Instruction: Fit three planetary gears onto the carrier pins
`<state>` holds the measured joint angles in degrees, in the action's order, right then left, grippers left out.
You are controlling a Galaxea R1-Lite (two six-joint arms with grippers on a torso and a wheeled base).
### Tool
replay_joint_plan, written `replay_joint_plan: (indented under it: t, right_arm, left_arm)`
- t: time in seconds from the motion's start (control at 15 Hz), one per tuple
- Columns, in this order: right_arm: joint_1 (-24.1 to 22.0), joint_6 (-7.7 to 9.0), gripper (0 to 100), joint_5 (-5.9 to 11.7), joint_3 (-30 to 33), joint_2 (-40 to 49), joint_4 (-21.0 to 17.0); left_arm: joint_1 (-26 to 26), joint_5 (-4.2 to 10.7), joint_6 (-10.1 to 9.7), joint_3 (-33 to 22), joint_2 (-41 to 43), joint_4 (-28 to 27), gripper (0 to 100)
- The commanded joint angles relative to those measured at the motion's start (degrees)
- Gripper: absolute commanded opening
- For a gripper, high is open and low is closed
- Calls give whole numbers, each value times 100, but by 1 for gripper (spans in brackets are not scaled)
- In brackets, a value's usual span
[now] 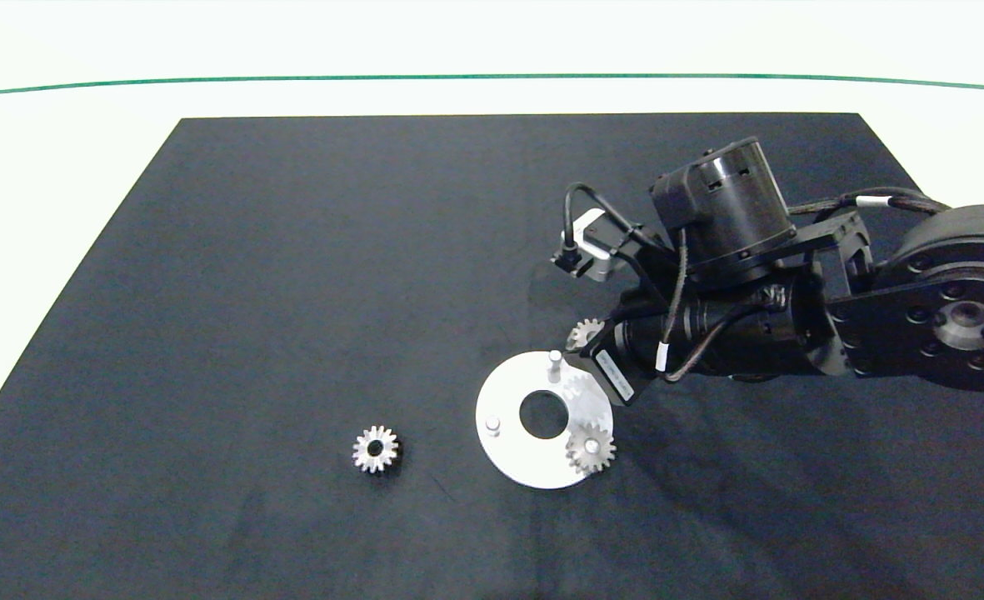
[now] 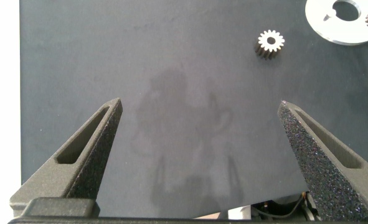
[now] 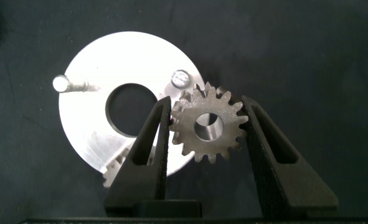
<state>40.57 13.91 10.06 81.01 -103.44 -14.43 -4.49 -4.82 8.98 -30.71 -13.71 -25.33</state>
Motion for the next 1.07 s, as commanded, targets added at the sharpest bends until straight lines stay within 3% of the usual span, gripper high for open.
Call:
replay_joint_plan:
  t: [0.07, 1.07]
  right_arm:
    - [109, 7, 22, 49, 179, -282, -7]
    - [162, -11, 22, 67, 407, -643, 2]
  left_arm:
    - [0, -2, 7, -14, 0, -16, 100]
    - [-8, -2, 7, -14, -35, -7, 100]
